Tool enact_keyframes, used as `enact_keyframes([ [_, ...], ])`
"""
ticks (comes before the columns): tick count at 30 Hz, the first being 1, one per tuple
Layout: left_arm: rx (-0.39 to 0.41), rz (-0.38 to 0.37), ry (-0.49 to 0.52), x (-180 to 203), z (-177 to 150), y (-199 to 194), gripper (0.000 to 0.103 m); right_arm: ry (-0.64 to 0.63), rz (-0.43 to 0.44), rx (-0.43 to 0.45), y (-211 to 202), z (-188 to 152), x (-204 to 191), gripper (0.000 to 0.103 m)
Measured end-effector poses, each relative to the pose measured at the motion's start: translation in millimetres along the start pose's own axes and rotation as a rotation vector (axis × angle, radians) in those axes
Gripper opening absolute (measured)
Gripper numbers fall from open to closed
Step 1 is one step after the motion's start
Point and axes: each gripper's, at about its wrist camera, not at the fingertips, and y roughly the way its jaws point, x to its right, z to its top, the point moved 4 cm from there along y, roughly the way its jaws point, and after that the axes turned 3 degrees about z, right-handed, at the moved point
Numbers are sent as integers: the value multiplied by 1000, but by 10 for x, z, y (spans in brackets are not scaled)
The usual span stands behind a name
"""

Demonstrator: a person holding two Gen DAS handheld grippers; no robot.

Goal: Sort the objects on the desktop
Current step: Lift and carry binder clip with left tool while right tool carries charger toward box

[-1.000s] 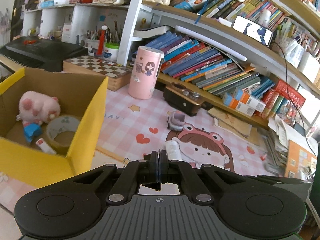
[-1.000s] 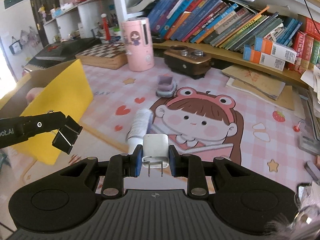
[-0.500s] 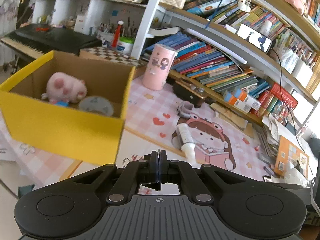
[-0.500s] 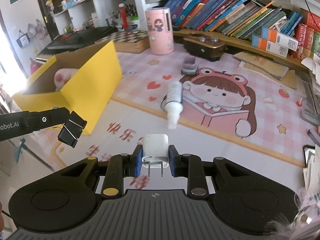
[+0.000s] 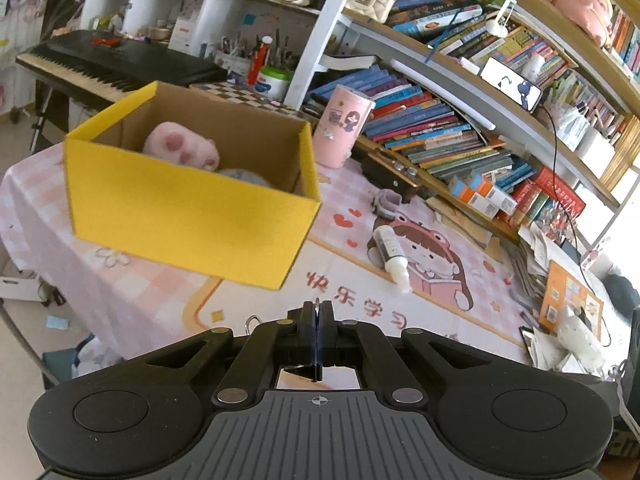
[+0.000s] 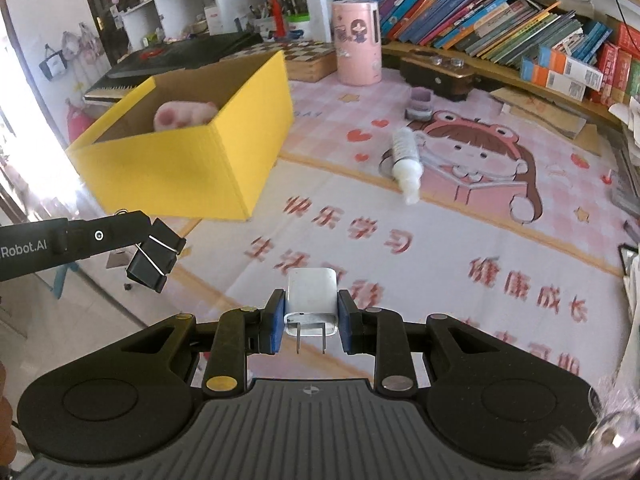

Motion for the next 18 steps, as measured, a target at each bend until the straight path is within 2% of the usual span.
enact_keyframes([
  [18, 4, 2, -20, -577, -226, -595, 0, 0, 21, -19, -180, -441, -788, 25],
])
